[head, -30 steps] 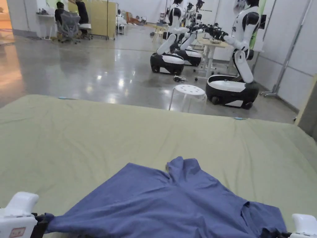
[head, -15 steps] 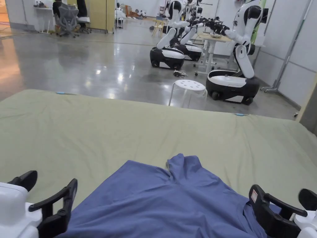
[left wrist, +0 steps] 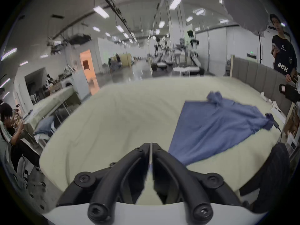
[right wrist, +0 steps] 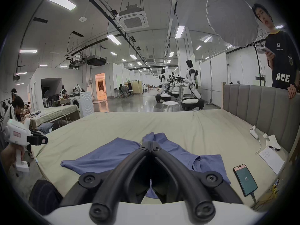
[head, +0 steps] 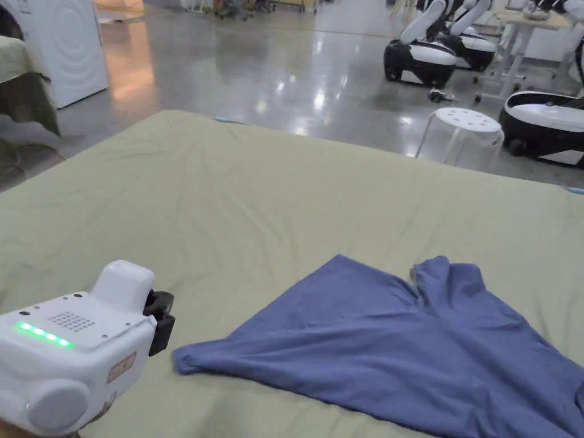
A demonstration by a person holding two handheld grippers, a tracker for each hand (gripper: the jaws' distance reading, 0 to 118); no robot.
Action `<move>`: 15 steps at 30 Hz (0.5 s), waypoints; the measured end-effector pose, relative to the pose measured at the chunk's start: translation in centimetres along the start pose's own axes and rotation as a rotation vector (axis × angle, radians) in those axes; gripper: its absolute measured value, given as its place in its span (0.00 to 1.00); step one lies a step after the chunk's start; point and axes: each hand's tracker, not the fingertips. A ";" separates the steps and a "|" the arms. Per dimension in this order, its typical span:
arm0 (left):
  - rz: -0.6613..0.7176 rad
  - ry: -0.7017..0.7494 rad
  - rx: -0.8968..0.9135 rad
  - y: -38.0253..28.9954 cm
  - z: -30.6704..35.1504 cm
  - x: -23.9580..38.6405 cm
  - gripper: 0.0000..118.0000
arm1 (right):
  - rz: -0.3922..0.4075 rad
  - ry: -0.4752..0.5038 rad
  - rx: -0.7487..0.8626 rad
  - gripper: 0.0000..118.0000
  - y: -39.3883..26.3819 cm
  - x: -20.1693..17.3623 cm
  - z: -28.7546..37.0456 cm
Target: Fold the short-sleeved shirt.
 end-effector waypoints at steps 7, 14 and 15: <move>-0.037 -0.104 -0.219 -2.6 -6.6 -1.5 0.74 | -0.008 0.013 -0.083 0.00 -0.9 -0.4 -1.9; -0.091 -0.224 -0.286 -3.5 -12.0 -0.7 0.73 | 0.014 0.016 -0.110 0.00 -0.8 -1.3 -3.2; -0.113 -0.227 -0.328 -3.8 -12.8 -0.3 0.71 | 0.011 0.016 -0.112 0.00 -0.6 -1.2 -3.4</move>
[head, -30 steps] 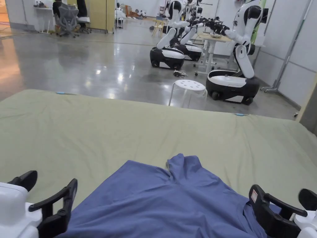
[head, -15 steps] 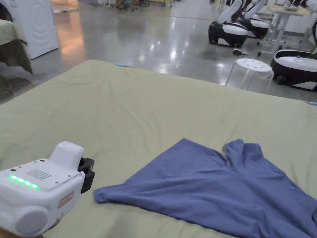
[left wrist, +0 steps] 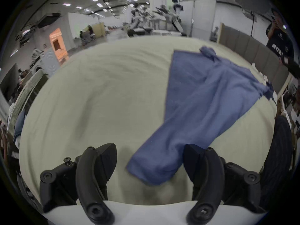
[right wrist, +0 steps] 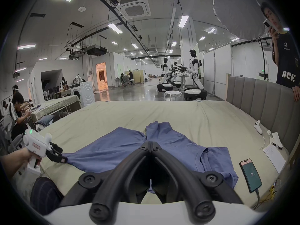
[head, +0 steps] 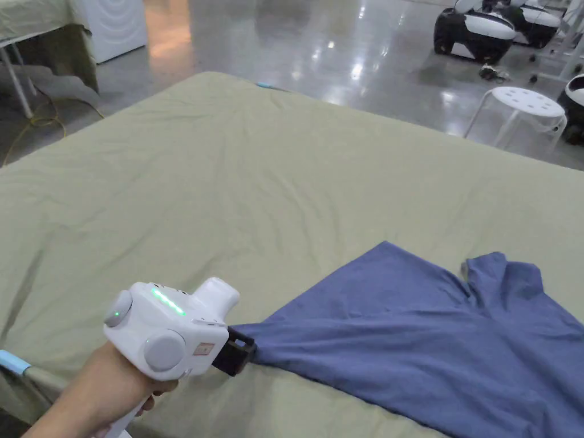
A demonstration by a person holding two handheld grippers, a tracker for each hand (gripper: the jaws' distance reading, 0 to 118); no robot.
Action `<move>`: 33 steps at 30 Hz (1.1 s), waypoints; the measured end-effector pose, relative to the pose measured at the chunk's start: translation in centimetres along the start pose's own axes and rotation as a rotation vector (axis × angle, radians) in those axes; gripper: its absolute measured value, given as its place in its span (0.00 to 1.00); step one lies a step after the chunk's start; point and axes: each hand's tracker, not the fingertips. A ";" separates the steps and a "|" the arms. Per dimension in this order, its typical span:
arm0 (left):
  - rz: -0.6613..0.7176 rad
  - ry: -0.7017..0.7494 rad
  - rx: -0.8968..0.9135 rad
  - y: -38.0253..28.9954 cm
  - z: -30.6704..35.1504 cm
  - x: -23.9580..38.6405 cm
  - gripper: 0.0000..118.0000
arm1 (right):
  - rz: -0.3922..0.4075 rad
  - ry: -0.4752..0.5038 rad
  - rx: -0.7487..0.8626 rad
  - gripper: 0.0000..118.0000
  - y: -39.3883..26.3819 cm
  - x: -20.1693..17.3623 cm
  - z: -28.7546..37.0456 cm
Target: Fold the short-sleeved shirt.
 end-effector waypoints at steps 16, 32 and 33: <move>0.038 -0.017 0.187 1.0 7.6 3.9 0.07 | 0.151 -0.030 -0.369 0.05 2.7 6.9 -16.9; 0.111 -0.046 0.160 2.5 5.1 3.4 0.07 | 0.002 -0.154 -0.681 0.53 -1.4 13.4 -36.7; 0.115 -0.049 0.163 2.4 5.0 3.3 0.07 | 0.011 -0.135 -0.695 0.27 -1.1 12.7 -36.0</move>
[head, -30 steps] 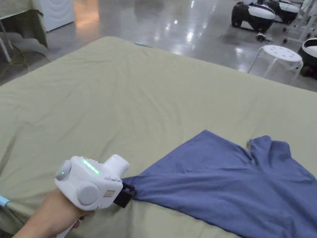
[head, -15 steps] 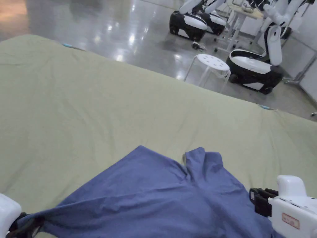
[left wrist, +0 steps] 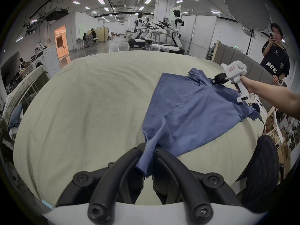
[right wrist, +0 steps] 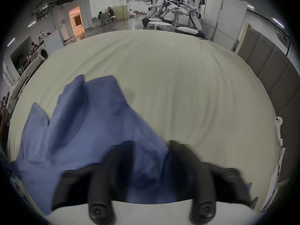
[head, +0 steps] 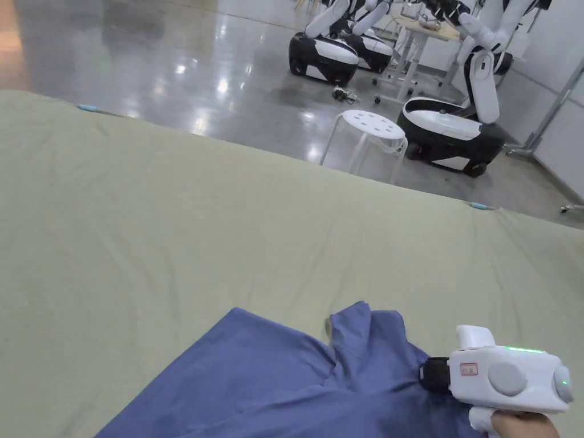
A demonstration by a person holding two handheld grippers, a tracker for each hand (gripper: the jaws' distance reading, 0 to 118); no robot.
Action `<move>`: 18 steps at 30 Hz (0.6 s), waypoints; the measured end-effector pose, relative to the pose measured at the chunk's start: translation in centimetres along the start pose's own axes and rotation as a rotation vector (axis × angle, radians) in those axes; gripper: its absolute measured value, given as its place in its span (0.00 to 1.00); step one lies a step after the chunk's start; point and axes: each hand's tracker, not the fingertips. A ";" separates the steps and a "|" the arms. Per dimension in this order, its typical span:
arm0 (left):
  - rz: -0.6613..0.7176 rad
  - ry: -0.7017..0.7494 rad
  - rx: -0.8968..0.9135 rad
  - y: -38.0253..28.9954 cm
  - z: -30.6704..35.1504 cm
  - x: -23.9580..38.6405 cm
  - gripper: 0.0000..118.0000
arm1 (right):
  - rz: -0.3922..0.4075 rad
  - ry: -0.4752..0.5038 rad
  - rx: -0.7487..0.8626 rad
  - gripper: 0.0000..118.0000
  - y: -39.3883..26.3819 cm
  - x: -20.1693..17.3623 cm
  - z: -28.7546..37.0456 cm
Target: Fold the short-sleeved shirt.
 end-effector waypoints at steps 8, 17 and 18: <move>0.076 -0.078 0.119 2.2 -0.1 -0.3 0.07 | 0.001 0.017 0.207 0.05 0.7 -0.7 12.2; 0.074 -0.066 0.358 14.8 3.5 0.0 0.07 | 0.061 -0.012 0.521 0.05 6.9 0.5 31.2; 0.073 -0.061 0.392 17.0 4.2 0.0 0.07 | 0.044 -0.011 0.558 0.05 8.0 1.0 33.1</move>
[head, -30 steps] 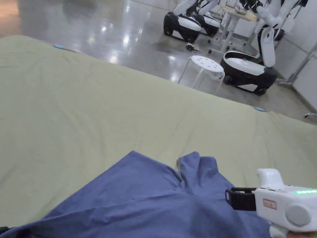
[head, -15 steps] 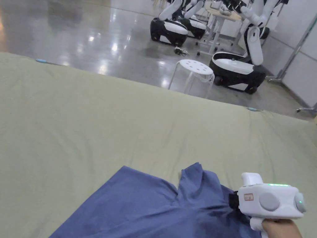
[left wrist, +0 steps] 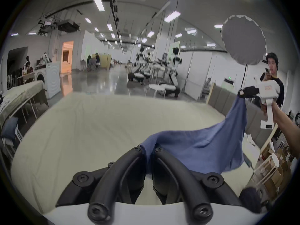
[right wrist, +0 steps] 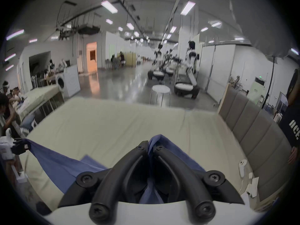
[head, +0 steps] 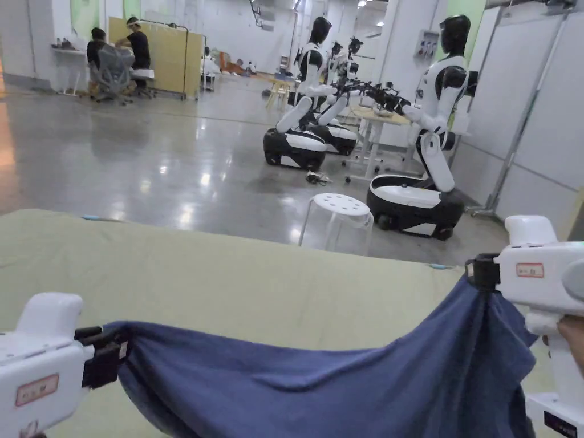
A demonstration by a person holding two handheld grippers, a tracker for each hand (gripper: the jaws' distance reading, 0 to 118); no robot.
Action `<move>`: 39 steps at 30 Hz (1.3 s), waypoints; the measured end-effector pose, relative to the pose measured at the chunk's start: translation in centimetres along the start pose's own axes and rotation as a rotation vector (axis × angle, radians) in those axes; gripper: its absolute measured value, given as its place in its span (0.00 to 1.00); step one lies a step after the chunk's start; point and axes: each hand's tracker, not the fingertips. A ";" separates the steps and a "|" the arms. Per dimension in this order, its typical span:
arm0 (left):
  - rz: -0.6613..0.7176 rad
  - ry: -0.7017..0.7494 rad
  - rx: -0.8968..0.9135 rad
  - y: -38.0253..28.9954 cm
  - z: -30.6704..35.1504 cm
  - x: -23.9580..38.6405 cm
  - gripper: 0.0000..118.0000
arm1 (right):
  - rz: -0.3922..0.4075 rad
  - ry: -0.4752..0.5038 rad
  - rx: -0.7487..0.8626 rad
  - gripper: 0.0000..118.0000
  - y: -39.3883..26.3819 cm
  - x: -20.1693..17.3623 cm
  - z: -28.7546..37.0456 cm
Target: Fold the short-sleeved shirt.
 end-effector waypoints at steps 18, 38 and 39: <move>-0.161 0.302 0.371 31.9 -5.2 1.4 0.07 | -0.192 -0.047 0.475 0.05 22.7 7.8 3.8; -0.061 0.316 0.282 15.5 -6.1 0.7 0.06 | -0.242 -0.028 0.385 0.05 5.9 5.9 1.7; -0.070 0.320 0.261 14.2 -5.0 1.1 0.06 | -0.252 -0.012 0.370 0.05 4.4 5.9 3.0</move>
